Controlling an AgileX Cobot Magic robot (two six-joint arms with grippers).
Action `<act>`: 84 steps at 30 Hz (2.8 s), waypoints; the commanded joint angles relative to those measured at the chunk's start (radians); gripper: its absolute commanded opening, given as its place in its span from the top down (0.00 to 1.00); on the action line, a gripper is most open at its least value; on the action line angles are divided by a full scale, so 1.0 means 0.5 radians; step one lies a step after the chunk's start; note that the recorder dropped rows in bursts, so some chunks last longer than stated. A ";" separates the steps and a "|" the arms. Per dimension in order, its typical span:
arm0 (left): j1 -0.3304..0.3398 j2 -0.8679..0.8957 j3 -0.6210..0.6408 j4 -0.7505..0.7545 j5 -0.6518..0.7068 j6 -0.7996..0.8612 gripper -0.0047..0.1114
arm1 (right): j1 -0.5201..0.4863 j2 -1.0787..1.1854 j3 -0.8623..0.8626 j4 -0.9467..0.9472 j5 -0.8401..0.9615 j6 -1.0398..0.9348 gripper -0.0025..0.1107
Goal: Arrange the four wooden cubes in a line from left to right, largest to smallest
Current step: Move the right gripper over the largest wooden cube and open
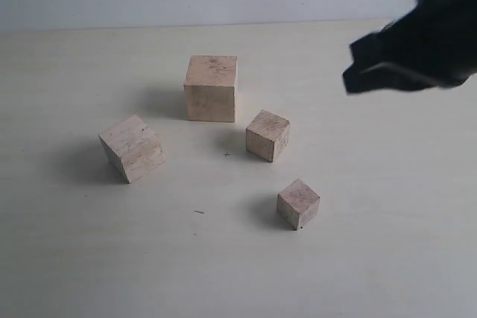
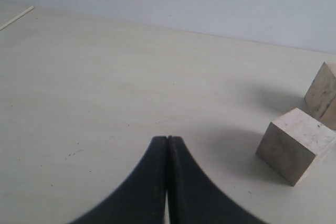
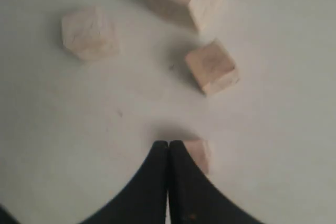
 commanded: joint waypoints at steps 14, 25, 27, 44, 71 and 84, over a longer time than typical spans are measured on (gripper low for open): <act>-0.014 -0.010 0.008 0.002 -0.017 0.000 0.96 | 0.032 0.330 -0.027 0.014 -0.553 -0.176 0.98; -0.014 -0.010 0.008 0.002 -0.017 0.000 0.96 | 0.032 0.337 -0.027 -0.693 -1.089 -0.178 0.73; -0.014 -0.010 0.008 0.002 -0.017 0.000 0.96 | 0.032 0.337 -0.027 -0.693 -1.164 -0.178 0.58; -0.014 -0.010 0.008 0.002 -0.017 0.000 0.96 | 0.044 0.662 -0.163 -0.274 -1.477 -0.244 0.10; -0.014 -0.010 0.008 0.002 -0.017 0.000 0.96 | 0.044 1.469 -1.166 0.542 -0.517 -1.226 0.10; -0.014 -0.010 0.008 0.002 -0.017 0.000 0.96 | 0.044 1.707 -1.166 0.847 -0.428 -2.237 0.14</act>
